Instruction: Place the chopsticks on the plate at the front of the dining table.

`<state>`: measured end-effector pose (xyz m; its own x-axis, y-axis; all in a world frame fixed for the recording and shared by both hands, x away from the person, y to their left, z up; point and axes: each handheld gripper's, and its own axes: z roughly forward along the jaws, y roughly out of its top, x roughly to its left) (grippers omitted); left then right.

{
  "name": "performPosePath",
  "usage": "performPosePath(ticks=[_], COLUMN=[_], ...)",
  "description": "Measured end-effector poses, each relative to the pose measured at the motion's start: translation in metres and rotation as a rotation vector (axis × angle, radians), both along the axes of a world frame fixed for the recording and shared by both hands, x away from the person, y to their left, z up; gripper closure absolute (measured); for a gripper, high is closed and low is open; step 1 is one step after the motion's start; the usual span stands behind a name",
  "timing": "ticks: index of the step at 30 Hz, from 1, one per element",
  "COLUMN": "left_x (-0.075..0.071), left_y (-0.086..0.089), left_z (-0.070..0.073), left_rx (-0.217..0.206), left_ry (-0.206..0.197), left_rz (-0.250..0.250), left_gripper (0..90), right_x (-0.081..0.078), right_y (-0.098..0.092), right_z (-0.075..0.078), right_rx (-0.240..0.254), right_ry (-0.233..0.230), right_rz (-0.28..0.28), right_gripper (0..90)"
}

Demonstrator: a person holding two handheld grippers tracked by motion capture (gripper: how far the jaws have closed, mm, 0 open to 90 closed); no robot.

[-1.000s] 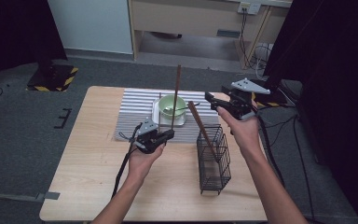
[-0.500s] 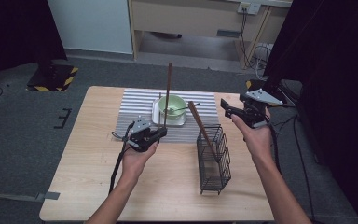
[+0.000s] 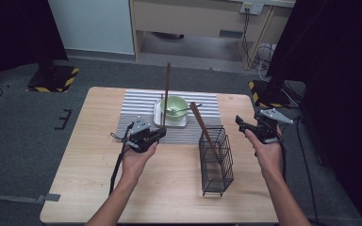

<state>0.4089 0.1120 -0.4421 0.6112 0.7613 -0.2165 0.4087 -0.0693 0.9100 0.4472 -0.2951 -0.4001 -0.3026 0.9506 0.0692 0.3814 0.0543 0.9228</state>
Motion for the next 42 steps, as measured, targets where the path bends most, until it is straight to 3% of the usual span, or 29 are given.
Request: performPosePath(ticks=[8, 11, 21, 32, 42], left_x=[0.001, 0.001, 0.001, 0.001, 0.000], left_y=[0.006, 0.008, 0.013, 0.013, 0.010], left_z=[0.000, 0.001, 0.003, 0.006, 0.018], left_rx=[0.010, 0.011, 0.005, 0.006, 0.007], left_ry=[0.001, -0.005, -0.019, -0.012, -0.024], left_rz=[0.027, 0.028, 0.048, 0.067, 0.072], left_gripper=[86.2, 86.2, 86.2, 86.3, 86.2], right_x=[-0.007, -0.008, -0.013, -0.010, -0.007], right_y=[-0.024, -0.031, -0.030, -0.025, -0.020], right_z=[-0.042, -0.061, -0.107, -0.131, -0.138], right_rx=[0.016, 0.018, -0.018, -0.119, -0.126], right_ry=[0.052, 0.100, 0.198, 0.285, 0.328], right_rz=[-0.040, -0.066, -0.070, -0.075, -0.062], right_gripper=[16.2, 17.6, 16.0, 14.7, 11.3])
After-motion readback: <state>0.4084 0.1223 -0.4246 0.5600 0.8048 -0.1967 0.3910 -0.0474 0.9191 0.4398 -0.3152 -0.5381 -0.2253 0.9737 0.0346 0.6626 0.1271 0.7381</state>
